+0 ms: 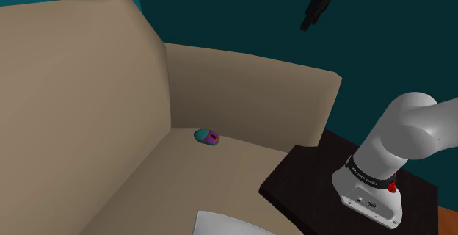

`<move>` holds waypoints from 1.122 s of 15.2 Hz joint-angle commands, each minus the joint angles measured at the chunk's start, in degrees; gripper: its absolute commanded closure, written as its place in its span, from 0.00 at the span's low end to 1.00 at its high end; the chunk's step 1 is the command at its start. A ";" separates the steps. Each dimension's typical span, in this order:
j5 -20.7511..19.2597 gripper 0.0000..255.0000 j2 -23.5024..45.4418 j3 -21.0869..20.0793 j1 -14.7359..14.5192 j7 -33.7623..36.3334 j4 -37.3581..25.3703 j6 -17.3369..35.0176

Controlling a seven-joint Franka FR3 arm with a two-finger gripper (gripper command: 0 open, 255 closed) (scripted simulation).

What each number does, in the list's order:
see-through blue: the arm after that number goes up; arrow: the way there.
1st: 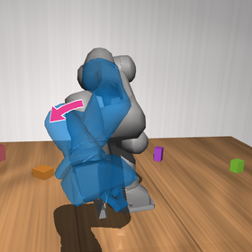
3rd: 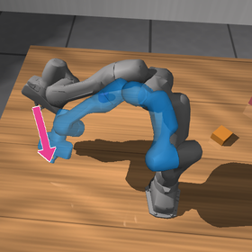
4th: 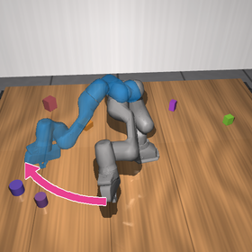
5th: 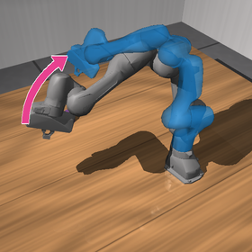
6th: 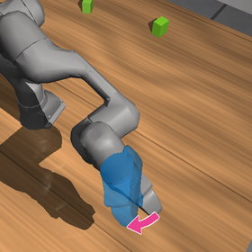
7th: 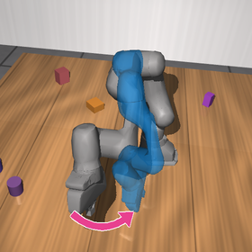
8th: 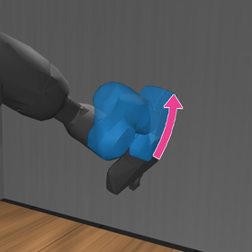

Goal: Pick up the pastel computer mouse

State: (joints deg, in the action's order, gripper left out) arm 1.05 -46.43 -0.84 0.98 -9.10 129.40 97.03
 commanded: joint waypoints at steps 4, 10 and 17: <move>0.54 0.00 1.16 -1.73 -0.68 0.96 4.22 5.33; 1.43 0.00 5.65 -5.34 -2.05 3.02 10.90 16.38; 1.53 0.00 14.71 -9.91 -3.16 5.98 15.49 29.82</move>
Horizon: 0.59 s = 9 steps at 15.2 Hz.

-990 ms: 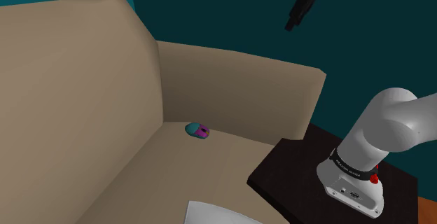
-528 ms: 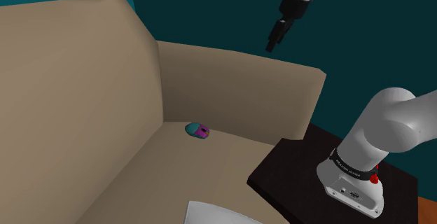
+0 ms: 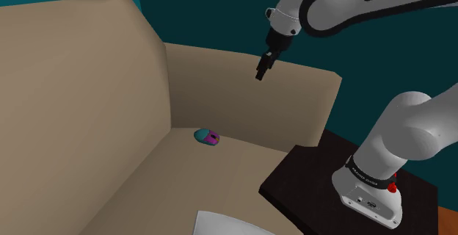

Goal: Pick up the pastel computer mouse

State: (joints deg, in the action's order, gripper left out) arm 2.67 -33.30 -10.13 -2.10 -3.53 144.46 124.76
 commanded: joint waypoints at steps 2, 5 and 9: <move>-0.44 0.00 4.89 -2.04 -0.15 1.47 1.06 5.94; -1.56 0.00 10.41 -4.26 0.01 3.43 1.40 11.63; -4.77 0.00 18.65 -7.41 0.89 7.13 0.72 18.77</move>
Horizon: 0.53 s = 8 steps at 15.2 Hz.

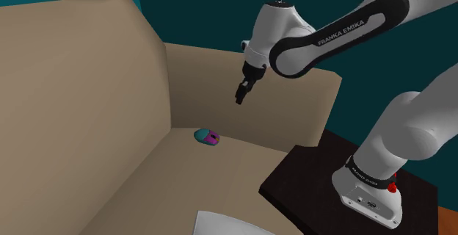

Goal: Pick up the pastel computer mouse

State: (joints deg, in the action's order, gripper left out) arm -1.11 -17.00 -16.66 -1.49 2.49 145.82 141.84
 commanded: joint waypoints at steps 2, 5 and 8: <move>-3.72 0.00 6.82 -2.45 0.97 3.70 -1.48 4.95; -9.73 0.00 13.89 -4.40 1.99 8.90 -3.43 9.17; -17.88 0.00 21.30 -4.80 1.87 15.56 -6.28 12.32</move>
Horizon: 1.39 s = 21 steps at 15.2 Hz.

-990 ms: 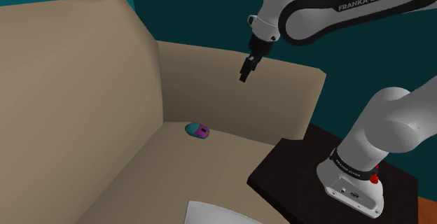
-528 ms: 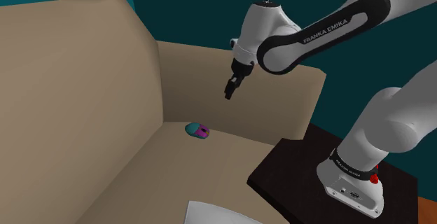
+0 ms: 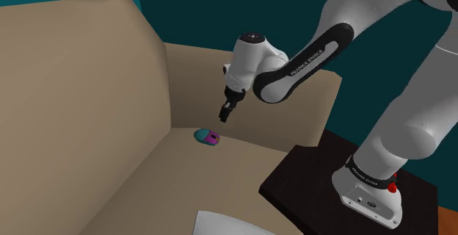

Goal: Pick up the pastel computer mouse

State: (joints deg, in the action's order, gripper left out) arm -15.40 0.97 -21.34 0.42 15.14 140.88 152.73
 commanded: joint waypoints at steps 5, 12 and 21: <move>-16.66 0.00 15.46 3.43 -4.33 13.52 -7.89 4.53; -24.37 0.00 24.40 8.37 -9.29 20.16 -12.80 7.61; -26.74 1.00 27.01 10.34 -10.94 22.47 -13.78 9.25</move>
State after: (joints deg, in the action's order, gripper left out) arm -42.13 27.88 -10.97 -10.48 37.59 127.10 161.94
